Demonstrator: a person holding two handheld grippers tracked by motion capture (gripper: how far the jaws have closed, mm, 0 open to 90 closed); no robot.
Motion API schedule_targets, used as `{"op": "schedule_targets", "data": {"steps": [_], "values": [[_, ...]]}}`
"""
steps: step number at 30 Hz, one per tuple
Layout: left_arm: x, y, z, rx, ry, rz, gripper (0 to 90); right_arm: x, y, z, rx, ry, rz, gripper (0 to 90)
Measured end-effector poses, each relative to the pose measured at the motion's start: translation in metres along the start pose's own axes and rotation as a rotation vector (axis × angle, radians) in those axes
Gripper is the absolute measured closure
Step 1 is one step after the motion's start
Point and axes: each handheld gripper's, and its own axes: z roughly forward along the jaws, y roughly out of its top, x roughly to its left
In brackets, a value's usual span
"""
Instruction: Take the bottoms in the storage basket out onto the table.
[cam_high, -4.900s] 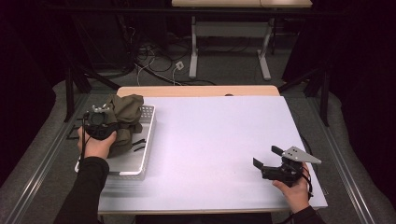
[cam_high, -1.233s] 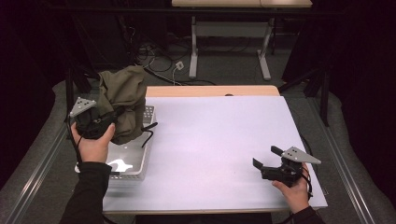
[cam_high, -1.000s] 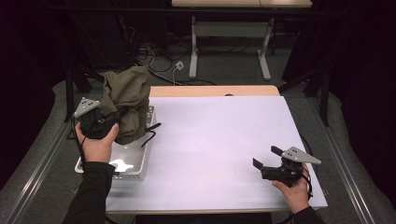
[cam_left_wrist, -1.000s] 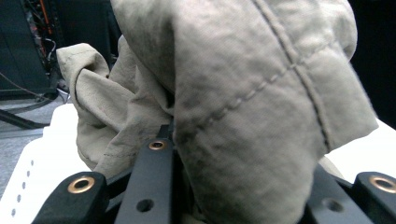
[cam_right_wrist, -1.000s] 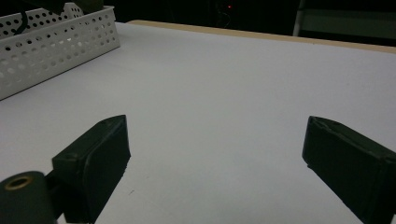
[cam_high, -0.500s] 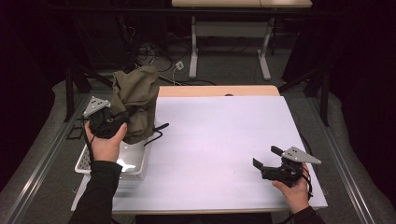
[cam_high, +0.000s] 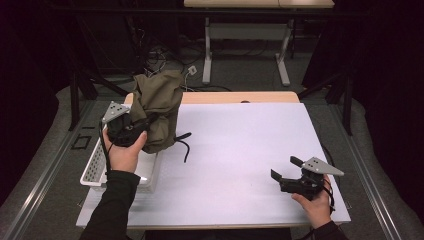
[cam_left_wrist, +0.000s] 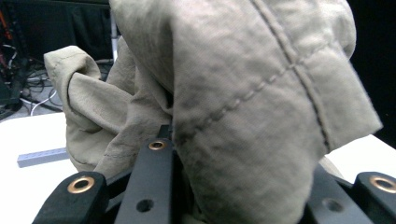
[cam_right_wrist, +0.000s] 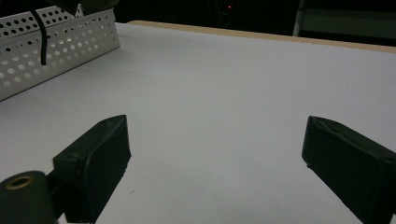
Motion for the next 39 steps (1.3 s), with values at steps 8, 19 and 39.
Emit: {"op": "schedule_targets", "data": {"steps": [8, 19, 39], "values": [[-0.01, 0.001, 0.006, 0.004, -0.025, 0.012, 71.2, 0.0, 0.0, 0.0, 0.0, 0.0, -0.001, 7.7], [-0.028, -0.002, 0.019, 0.003, -0.078, 0.016, 71.2, 0.0, 0.0, 0.0, -0.002, 0.001, -0.002, 7.8], [-0.051, -0.008, 0.029, 0.007, -0.14, 0.032, 71.1, 0.0, 0.0, -0.001, -0.002, 0.003, -0.006, 7.9]]}}
